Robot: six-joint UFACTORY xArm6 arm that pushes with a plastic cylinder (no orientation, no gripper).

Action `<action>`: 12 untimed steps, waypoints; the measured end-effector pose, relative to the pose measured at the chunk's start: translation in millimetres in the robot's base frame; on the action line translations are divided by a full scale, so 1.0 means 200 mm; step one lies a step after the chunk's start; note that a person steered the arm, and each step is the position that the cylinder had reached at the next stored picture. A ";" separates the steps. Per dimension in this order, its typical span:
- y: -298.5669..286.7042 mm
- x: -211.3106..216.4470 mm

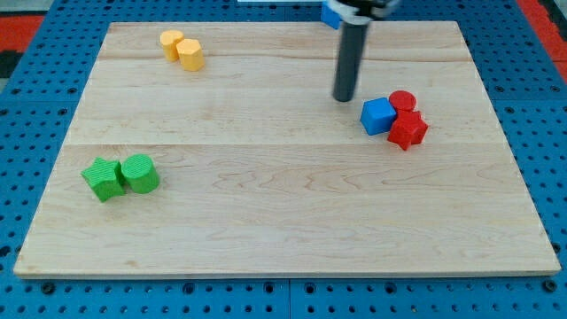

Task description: Push the green star along with the green circle up and right

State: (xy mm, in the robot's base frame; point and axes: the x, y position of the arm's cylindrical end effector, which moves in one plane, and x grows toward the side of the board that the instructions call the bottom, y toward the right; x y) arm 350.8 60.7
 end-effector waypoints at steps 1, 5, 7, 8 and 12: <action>-0.44 0.03; -1.74 0.73; -1.82 0.85; -1.82 0.92; -1.83 1.07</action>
State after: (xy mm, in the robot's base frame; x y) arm 564.1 -304.4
